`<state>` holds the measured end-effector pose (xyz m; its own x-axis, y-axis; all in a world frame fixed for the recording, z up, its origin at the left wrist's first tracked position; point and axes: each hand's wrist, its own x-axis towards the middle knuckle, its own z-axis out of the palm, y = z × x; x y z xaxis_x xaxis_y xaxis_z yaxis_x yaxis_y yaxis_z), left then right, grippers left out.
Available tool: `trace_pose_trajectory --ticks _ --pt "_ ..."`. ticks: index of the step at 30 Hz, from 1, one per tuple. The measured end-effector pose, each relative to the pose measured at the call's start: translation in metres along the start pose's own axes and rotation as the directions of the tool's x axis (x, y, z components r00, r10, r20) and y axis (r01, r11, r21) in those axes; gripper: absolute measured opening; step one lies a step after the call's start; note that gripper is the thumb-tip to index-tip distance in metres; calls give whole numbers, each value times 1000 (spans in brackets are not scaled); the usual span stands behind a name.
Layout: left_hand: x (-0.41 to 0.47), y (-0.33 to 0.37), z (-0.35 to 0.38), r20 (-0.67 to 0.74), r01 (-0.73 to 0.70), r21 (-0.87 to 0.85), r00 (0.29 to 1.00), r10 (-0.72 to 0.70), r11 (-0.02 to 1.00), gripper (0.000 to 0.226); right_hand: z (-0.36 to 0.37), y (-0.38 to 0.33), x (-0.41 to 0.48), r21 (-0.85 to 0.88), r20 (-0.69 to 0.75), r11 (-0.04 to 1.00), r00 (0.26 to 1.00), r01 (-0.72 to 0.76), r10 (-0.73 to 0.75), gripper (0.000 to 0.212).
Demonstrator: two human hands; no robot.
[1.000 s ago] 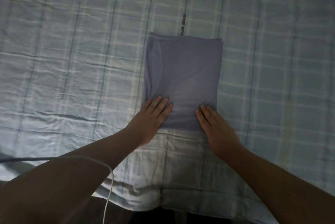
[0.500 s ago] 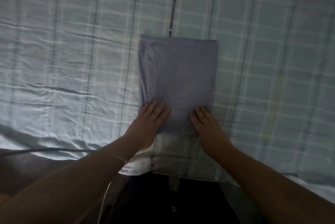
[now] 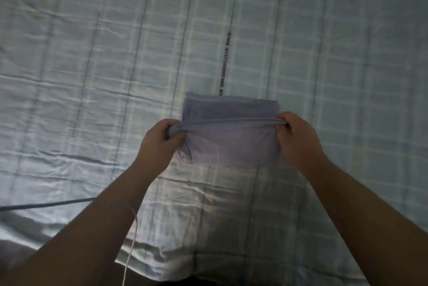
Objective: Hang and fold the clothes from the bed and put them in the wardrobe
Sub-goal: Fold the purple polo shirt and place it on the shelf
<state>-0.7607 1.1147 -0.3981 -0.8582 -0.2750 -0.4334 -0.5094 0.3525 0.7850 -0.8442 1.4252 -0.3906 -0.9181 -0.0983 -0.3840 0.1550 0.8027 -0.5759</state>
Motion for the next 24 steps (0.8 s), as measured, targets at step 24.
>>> trace_pose_trajectory --ticks 24 --pt "47 33 65 -103 -287 607 896 431 741 55 54 -16 33 -169 -391 982 909 84 -145 51"
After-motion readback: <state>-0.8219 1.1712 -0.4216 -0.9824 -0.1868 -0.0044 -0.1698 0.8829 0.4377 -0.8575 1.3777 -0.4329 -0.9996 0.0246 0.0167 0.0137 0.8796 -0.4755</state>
